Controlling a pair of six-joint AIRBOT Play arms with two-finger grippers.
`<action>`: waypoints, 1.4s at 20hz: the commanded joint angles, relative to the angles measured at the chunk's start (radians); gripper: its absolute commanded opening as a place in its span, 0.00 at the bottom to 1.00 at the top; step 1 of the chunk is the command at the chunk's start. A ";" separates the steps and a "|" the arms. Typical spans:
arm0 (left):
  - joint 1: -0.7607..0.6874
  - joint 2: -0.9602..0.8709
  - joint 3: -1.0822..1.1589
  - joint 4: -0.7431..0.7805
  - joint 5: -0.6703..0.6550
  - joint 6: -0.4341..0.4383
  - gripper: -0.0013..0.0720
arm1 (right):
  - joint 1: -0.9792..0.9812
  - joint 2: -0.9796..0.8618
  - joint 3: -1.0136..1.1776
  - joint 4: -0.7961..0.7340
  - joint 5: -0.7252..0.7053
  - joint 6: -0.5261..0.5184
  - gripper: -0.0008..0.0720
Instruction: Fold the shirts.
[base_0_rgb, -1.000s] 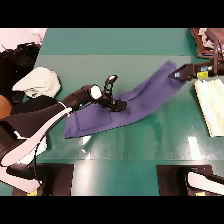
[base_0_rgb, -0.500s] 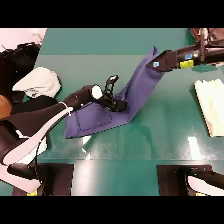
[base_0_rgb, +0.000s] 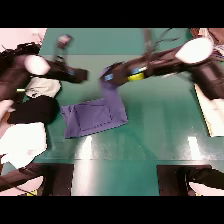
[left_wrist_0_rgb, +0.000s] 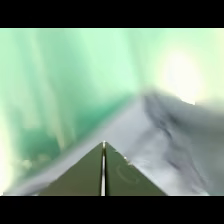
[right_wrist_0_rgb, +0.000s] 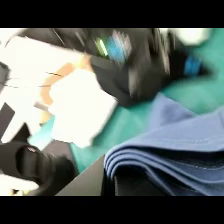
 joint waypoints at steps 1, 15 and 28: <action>0.156 0.192 0.001 0.135 -0.047 0.001 0.05 | 0.224 -0.154 0.024 0.093 -0.185 -0.136 0.21; 0.240 0.258 0.002 0.137 -0.157 0.035 0.05 | -0.204 -0.092 -0.311 -0.283 0.068 0.092 0.60; 0.240 0.251 0.002 0.102 -0.144 0.035 0.05 | -0.156 -0.446 -0.188 0.008 0.147 0.042 0.77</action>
